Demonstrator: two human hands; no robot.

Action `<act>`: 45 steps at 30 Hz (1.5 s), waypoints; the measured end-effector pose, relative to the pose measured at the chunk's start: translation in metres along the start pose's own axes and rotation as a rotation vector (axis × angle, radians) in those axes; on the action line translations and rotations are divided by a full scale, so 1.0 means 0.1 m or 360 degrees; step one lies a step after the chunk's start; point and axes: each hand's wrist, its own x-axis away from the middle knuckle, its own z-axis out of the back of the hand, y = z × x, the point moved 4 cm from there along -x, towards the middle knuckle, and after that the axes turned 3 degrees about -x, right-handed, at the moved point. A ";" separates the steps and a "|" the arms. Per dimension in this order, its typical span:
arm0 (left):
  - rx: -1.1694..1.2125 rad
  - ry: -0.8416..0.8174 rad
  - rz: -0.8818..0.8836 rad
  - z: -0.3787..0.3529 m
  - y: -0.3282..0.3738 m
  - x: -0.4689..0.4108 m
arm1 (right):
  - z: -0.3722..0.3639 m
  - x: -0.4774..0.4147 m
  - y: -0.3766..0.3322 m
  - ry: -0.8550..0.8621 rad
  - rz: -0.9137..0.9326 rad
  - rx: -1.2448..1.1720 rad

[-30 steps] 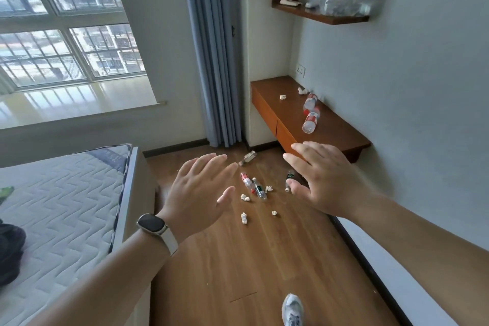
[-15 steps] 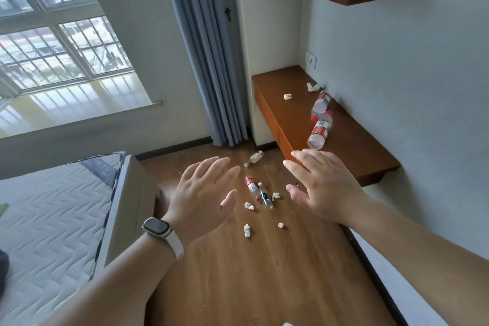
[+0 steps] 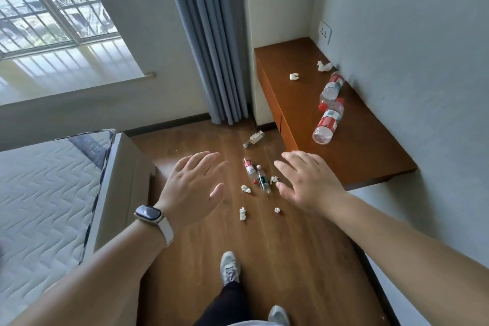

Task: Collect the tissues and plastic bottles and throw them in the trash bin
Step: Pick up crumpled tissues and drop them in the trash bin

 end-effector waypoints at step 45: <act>0.0688 -0.0907 0.0070 -8.09 -0.54 -0.21 | -7.17 -1.21 1.54 -0.1031 -0.0678 -0.0216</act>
